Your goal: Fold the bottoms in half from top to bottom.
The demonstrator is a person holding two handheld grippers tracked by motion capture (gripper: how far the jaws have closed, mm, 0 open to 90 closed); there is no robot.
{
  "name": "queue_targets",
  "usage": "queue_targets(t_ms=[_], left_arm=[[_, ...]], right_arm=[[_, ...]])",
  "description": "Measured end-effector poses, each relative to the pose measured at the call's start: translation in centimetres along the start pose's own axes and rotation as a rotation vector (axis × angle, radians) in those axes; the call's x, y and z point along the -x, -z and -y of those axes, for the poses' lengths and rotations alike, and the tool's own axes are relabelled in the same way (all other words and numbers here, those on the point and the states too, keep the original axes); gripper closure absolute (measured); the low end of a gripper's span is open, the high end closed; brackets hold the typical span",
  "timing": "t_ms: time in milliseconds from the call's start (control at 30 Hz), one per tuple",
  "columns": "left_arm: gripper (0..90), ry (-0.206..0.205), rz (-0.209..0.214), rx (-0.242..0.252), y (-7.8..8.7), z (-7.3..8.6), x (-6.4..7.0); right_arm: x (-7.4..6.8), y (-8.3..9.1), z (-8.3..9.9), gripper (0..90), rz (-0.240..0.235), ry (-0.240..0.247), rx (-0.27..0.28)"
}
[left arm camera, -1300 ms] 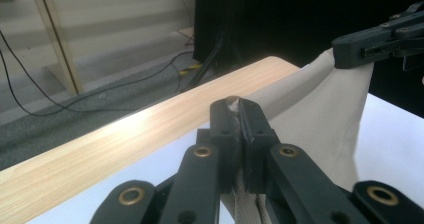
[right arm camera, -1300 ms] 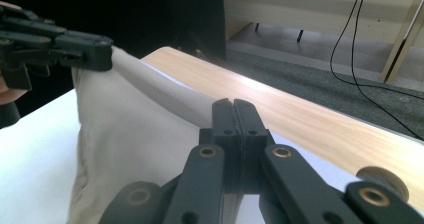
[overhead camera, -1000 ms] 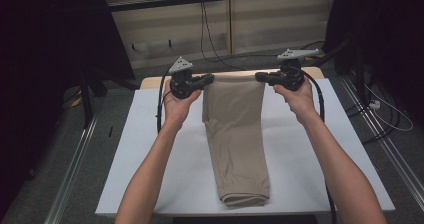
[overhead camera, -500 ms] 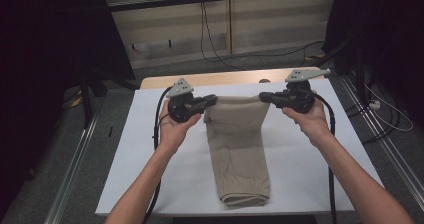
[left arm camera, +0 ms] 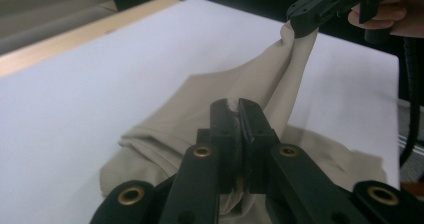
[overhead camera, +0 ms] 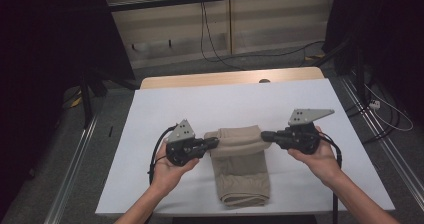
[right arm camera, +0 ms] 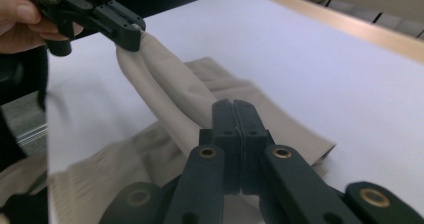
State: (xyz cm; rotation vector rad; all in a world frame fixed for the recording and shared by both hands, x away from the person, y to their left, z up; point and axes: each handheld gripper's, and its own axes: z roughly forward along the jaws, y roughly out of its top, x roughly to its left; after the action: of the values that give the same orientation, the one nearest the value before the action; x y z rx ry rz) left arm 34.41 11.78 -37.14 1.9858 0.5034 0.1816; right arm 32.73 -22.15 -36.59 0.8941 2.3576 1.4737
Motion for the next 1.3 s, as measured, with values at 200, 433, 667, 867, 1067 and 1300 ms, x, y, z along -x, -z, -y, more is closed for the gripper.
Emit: queue_targets(t_ms=[200, 433, 667, 867, 1067, 1300], left_arm=[[86.5, -0.002, 0.026, -0.048, 0.0, 2.5, 1.8], [86.2, -0.056, 0.063, -0.115, 0.0, 5.0, 4.3], [85.8, -0.080, 0.090, -0.145, -0.1, 6.8, 6.0], [82.0, -0.082, 0.129, -0.189, 0.3, 7.9, 7.2], [63.3, -0.070, 0.077, -0.171, 0.4, 7.9, 6.9], [27.0, 0.043, -0.032, -0.138, 0.9, 7.4, 5.1]], right_arm=[[-1.8, 0.0, 3.2, 90.0, -0.028, -0.011, -0.050], [-4.1, 0.3, 5.9, 90.0, -0.052, -0.012, -0.098], [-6.2, 0.3, 7.9, 89.3, -0.072, -0.007, -0.157], [-7.3, 0.4, 9.4, 81.4, -0.059, -0.006, -0.202], [-7.0, 0.2, 9.7, 57.5, -0.041, -0.039, -0.193], [-6.5, 0.1, 9.1, 30.6, -0.014, -0.074, -0.137]])
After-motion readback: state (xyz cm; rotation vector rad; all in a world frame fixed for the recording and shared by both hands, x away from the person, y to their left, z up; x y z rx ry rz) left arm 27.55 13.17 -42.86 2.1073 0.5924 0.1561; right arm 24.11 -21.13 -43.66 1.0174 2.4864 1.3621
